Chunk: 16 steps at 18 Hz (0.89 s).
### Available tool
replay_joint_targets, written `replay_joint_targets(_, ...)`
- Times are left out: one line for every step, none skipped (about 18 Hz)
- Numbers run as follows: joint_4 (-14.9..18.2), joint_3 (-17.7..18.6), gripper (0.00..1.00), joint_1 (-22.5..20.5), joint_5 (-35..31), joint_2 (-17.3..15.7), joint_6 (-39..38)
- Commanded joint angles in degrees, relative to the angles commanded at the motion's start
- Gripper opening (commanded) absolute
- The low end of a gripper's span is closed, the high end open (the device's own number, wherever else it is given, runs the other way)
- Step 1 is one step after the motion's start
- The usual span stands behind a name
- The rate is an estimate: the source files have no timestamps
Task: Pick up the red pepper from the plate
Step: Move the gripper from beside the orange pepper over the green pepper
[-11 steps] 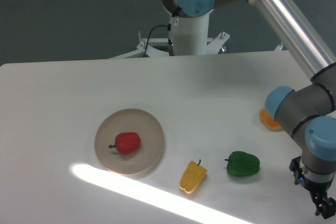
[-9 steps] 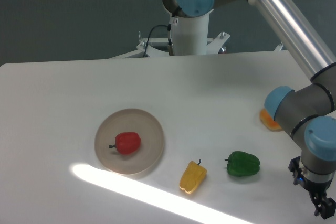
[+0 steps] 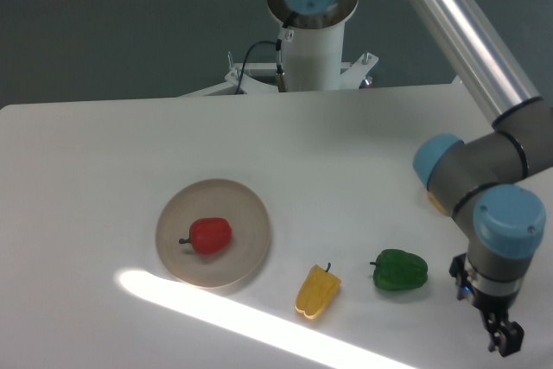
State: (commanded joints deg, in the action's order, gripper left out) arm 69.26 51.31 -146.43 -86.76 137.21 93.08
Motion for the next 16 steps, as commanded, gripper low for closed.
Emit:
replay_joint_targets(-0.09,1.76,1.00,0.00,0.27,-1.41,-0.70)
replay_joint_targets(0.00,3.34,1.00,0.17,0.27,-2.73,-1.23)
replay_joint_targets(0.00,5.01,1.00,0.52,0.27,-4.04,-1.76)
replay_joint_targets(0.00,6.60,1.00,1.31,0.27,-5.45,-2.98)
replay_joint_targets(0.00,8.09,1.00,1.93,0.27,-6.68,-5.00)
replay_joint_targets(0.00,9.50,1.00,2.80,0.18,-7.91,-7.63)
replay_joint_targets(0.00,12.30,1.00,4.29,0.18,-9.84,-11.05)
replay_joint_targets(-0.09,14.67,1.00,5.18,0.27,-11.42,-12.91)
replay_joint_targets(-0.09,17.13,1.00,5.97,0.36,-13.18,-14.75)
replay_joint_targets(-0.26,19.59,1.00,6.93,0.36,-14.68,-17.21)
replay_joint_targets(-0.35,21.53,1.00,7.99,0.45,-16.08,-19.93)
replay_joint_targets(-0.96,24.60,1.00,9.48,0.27,-18.01,-21.52)
replay_joint_targets(-2.01,26.63,1.00,10.19,0.27,-19.51,-21.37)
replay_joint_targets(-2.28,28.39,1.00,10.98,0.36,-20.92,-21.62)
replay_joint_targets(-2.46,30.15,1.00,12.64,0.27,-21.98,-22.32)
replay_joint_targets(-2.63,31.73,1.00,14.22,0.18,-22.77,-22.77)
